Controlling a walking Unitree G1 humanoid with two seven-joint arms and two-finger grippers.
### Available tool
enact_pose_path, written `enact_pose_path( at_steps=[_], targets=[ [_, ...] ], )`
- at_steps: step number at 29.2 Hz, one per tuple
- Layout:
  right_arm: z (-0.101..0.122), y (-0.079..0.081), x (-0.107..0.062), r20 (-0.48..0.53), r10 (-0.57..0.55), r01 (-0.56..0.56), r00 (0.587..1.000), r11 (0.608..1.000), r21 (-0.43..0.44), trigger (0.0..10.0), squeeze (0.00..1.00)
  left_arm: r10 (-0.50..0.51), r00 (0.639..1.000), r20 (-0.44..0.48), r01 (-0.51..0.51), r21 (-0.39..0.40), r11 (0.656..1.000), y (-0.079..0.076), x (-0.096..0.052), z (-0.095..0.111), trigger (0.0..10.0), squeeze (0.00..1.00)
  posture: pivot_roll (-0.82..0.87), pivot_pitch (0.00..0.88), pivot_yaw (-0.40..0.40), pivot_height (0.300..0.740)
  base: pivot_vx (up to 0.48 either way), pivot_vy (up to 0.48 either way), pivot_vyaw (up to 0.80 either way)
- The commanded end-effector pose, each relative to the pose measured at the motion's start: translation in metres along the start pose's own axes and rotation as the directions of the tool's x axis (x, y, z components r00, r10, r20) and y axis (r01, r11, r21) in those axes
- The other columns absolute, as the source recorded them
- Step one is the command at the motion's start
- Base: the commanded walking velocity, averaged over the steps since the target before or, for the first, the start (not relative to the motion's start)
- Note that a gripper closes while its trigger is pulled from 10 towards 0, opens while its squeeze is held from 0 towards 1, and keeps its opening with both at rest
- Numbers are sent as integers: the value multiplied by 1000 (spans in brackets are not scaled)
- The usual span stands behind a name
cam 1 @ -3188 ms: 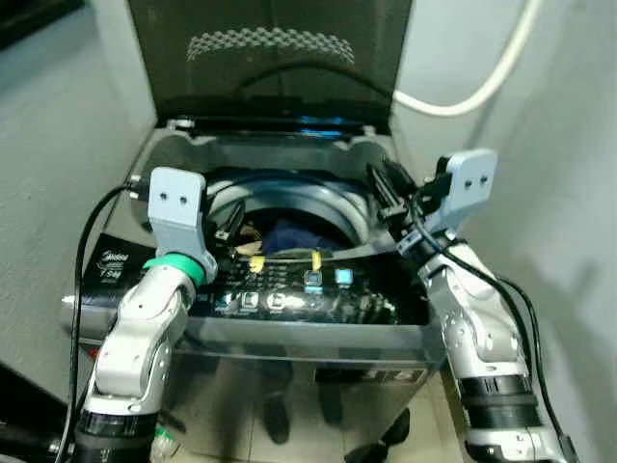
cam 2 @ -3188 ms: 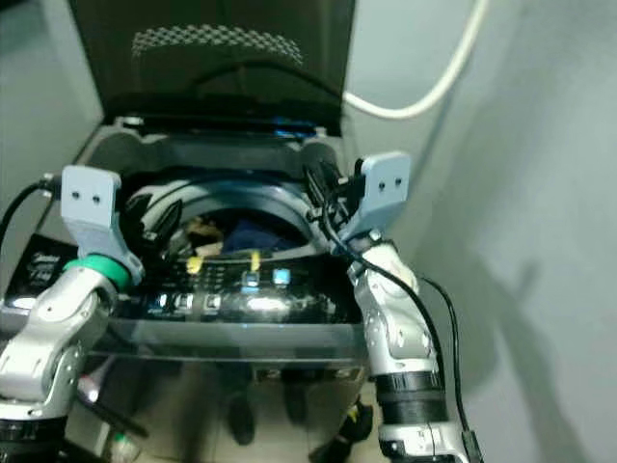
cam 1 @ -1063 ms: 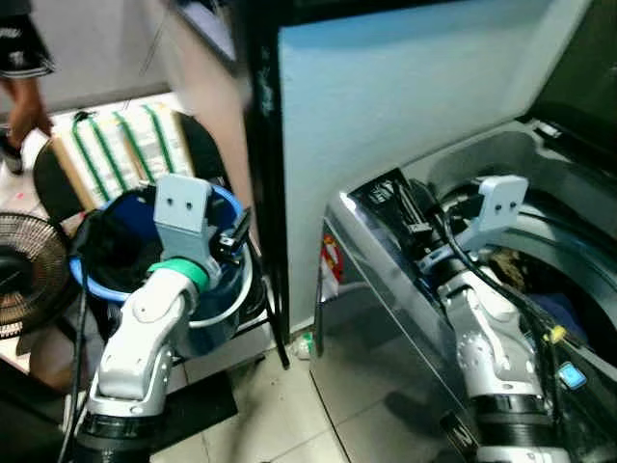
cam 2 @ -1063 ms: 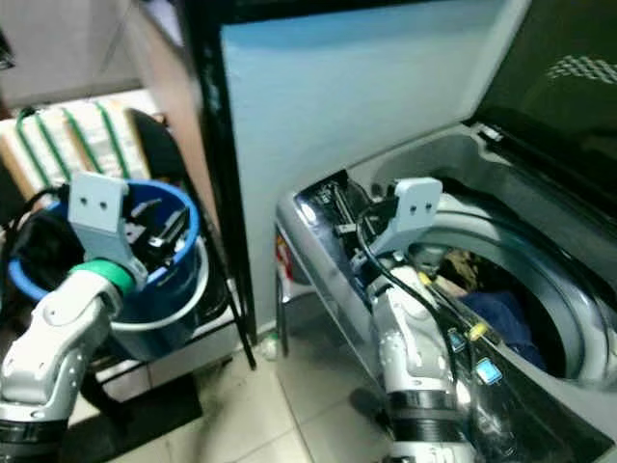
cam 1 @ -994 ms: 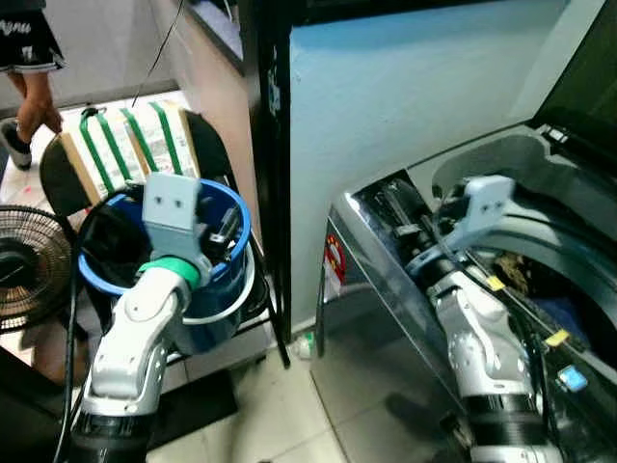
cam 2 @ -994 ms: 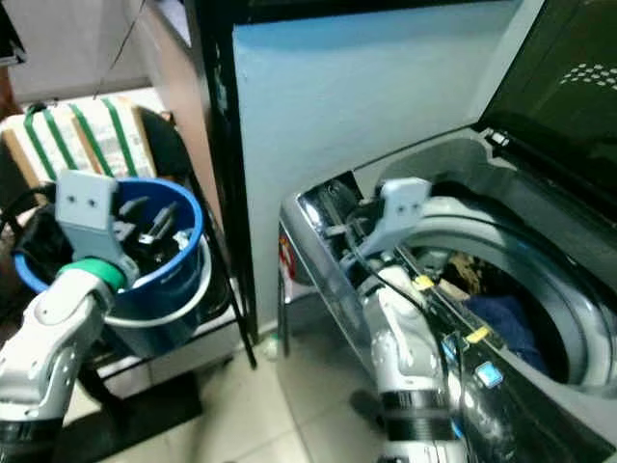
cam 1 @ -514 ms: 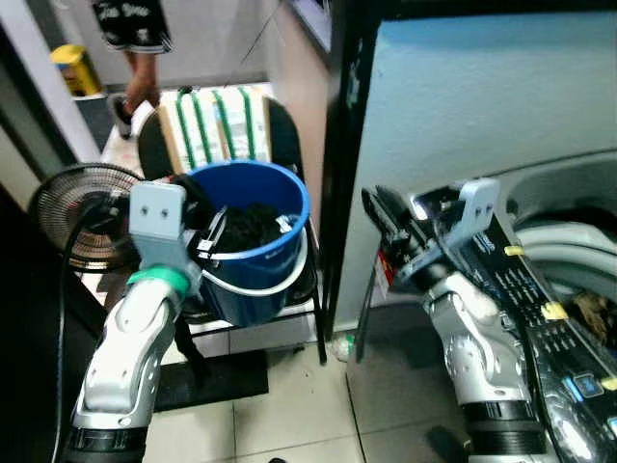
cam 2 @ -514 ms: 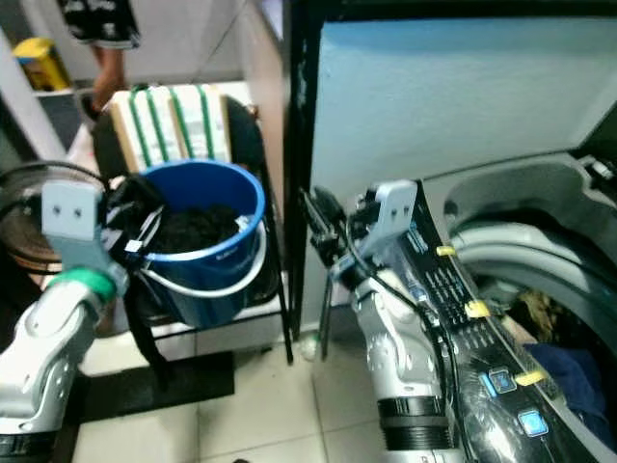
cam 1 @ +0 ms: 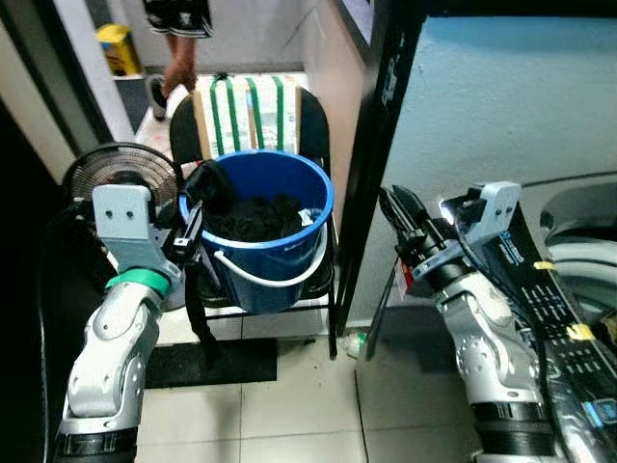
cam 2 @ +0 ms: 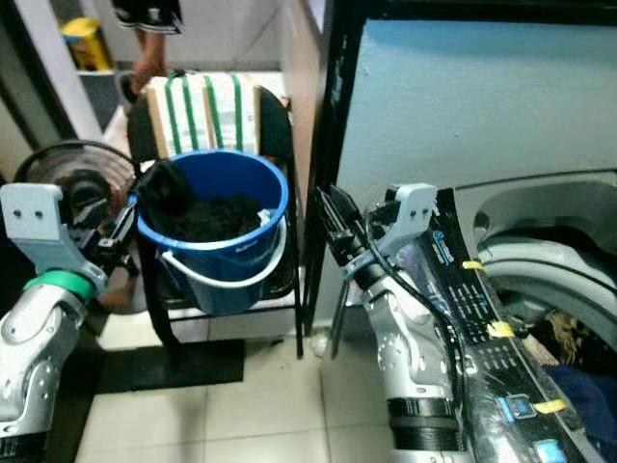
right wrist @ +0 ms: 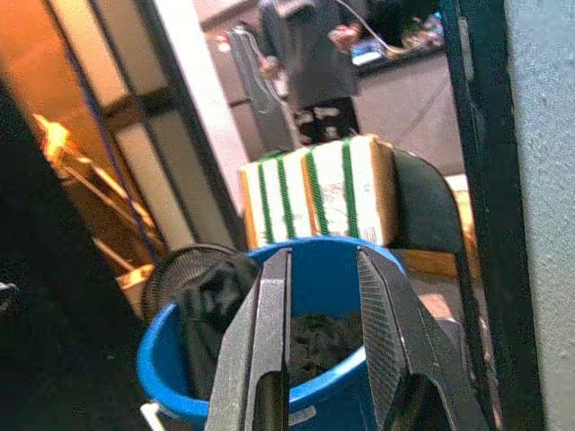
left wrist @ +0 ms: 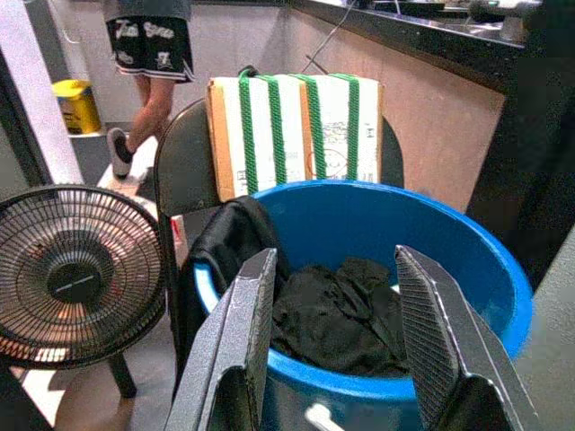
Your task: Clothes washing
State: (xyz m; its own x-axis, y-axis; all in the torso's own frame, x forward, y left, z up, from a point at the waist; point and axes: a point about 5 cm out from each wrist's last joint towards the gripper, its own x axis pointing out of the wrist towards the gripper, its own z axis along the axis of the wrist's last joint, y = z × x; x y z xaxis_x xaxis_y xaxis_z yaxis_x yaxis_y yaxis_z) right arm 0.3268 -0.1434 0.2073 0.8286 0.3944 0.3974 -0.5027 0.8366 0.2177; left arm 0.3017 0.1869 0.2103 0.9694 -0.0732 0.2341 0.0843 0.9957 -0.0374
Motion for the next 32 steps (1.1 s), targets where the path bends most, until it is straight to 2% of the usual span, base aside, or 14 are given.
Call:
enact_pose_path(
  at_steps=[1,15,16,23,26,32],
  targets=[
    [-3,3,-1,-11,3,-3,1000,1000,22,10000,0,15,1000,2,-15,-3,1000,2,-3,-1,10000,0,114,8,35,740,0,480,0],
    [-6,4,-2,-29,4,-3,1000,999,33,10000,0,19,1000,-11,-20,-28,999,0,-6,-4,10000,0,120,25,29,740,0,478,0],
    [-6,4,-2,-30,6,-5,1000,999,35,10000,0,-1,1000,2,1,-49,999,-3,-7,-1,10000,0,120,27,29,740,0,-480,0],
    [-7,5,-2,-34,7,-6,999,999,39,10000,0,-32,999,33,33,-43,999,-11,-8,3,10000,0,120,30,30,740,0,-444,0],
    [-9,6,-3,-39,4,-3,999,999,42,10000,0,-40,998,49,45,-100,994,-14,-9,3,10000,0,124,30,35,740,0,0,0],
    [-13,7,-3,-58,3,-1,998,1000,23,10000,0,-36,999,38,39,-106,994,-12,-10,0,10000,0,125,16,36,740,0,0,0]
  ],
)
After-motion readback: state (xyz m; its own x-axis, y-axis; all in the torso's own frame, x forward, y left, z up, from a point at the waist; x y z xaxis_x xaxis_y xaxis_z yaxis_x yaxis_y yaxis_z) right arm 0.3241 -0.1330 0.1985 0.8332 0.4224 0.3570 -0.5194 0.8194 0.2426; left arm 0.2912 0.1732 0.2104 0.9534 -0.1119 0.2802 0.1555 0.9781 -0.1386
